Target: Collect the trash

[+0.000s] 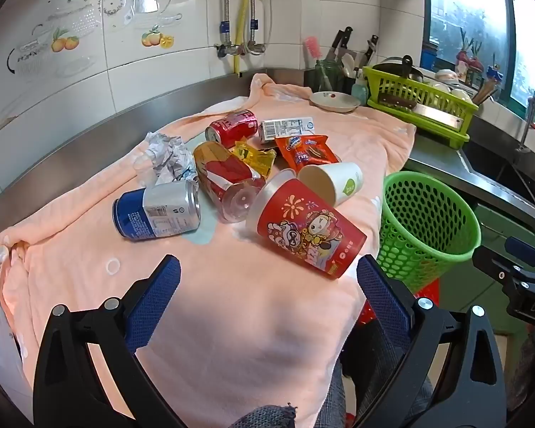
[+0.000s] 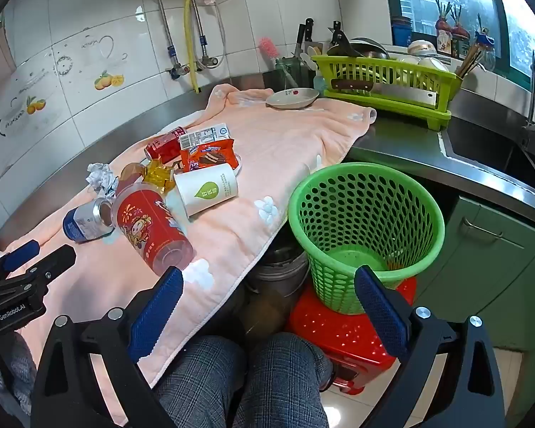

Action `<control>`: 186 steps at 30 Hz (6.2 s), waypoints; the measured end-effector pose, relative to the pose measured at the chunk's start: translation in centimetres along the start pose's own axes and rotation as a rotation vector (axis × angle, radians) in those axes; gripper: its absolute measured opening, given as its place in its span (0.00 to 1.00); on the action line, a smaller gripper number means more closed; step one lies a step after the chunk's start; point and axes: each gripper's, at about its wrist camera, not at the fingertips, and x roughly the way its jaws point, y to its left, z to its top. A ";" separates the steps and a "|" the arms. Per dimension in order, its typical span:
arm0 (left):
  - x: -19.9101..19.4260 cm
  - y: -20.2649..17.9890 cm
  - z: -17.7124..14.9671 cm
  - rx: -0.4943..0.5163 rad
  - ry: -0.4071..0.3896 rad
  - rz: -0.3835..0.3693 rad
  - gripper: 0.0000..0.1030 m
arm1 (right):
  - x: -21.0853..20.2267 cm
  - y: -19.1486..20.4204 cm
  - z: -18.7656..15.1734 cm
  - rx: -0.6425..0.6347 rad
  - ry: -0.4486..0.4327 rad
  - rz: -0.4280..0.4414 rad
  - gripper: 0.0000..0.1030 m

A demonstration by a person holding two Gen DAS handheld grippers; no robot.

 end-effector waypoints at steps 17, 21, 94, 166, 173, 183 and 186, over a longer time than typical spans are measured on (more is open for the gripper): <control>0.0 -0.2 0.1 0.002 0.014 -0.013 0.94 | 0.2 0.2 -0.1 -0.001 0.004 0.002 0.91; 0.0 -0.3 0.1 0.005 0.011 -0.013 0.94 | 0.4 0.3 -0.2 -0.001 0.007 0.002 0.91; 2.0 3.6 1.8 -0.004 0.022 0.059 0.94 | 6.6 3.6 2.9 -0.360 0.053 0.075 0.91; 17.0 0.1 3.5 -0.606 0.433 -0.157 0.95 | 20.6 -12.1 8.7 -0.230 0.389 0.128 0.62; 18.3 -0.3 3.1 -0.607 0.463 -0.121 0.79 | 26.1 -15.2 6.1 -0.109 0.616 0.065 0.62; 17.3 0.0 2.9 -0.579 0.442 -0.163 0.73 | 31.1 -15.0 4.5 -0.064 0.764 -0.001 0.62; 16.4 0.0 3.2 -0.561 0.429 -0.194 0.72 | 32.5 -14.8 4.1 -0.052 0.805 -0.022 0.62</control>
